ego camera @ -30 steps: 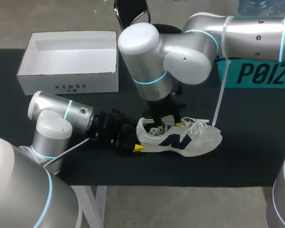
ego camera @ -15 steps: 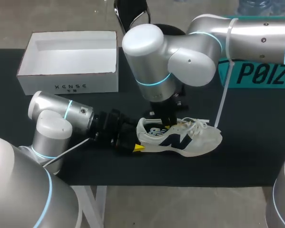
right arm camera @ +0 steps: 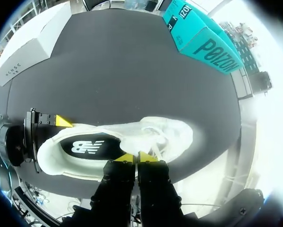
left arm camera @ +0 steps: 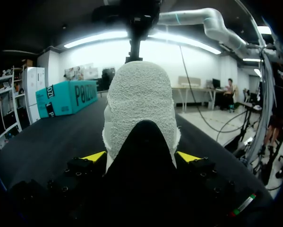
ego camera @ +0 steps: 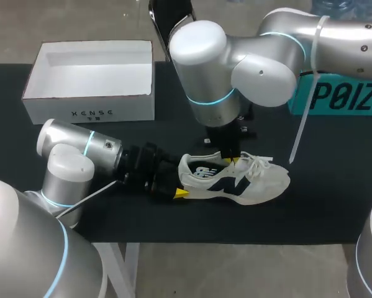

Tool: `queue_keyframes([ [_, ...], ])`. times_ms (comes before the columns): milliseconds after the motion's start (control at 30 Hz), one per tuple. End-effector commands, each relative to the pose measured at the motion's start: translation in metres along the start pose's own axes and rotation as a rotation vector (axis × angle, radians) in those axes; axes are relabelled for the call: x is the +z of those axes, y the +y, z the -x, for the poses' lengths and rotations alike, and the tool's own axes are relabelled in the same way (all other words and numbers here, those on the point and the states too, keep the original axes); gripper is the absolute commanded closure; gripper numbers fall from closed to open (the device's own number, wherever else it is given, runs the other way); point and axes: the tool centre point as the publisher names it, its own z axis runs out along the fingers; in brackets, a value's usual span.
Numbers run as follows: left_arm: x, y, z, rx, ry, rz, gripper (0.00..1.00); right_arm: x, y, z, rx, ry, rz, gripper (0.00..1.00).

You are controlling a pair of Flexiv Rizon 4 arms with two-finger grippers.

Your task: Take the shoe out of the shoebox, open the shoe tongue, remove and reinsert the insole, then place the shoe into the shoebox

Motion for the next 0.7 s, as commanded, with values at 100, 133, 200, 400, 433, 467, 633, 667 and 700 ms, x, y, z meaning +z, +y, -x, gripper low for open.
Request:
queue_keyframes([
  [100,0.003,0.002,0.0,0.0,-0.002,0.002,1.0,-0.007,-0.004,0.025,0.031,0.031,0.019,1.0],
  [133,0.003,0.002,0.0,0.0,-0.002,0.002,1.0,-0.008,-0.004,0.028,0.036,0.034,0.022,1.0],
  [200,0.003,0.002,0.0,0.0,-0.002,0.002,1.0,-0.01,-0.004,0.036,0.054,0.052,0.029,1.0],
  [400,0.003,0.002,0.0,0.0,-0.002,0.002,1.0,-0.015,-0.003,0.058,0.093,0.085,0.043,1.0],
  [433,0.003,0.002,0.0,0.0,-0.002,0.002,1.0,-0.016,-0.003,0.061,0.095,0.082,0.044,1.0],
  [467,0.003,0.002,0.0,0.0,-0.002,0.002,1.0,-0.016,-0.002,0.064,0.101,0.093,0.046,1.0],
  [633,0.003,0.002,0.0,0.0,-0.002,0.002,1.0,-0.012,-0.002,0.075,0.116,0.133,0.051,1.0],
  [667,0.003,0.002,0.0,0.0,-0.002,0.002,1.0,-0.01,-0.002,0.077,0.121,0.15,0.053,1.0],
  [700,0.003,0.002,0.0,0.0,-0.002,0.002,1.0,-0.009,-0.002,0.08,0.128,0.158,0.055,1.0],
])
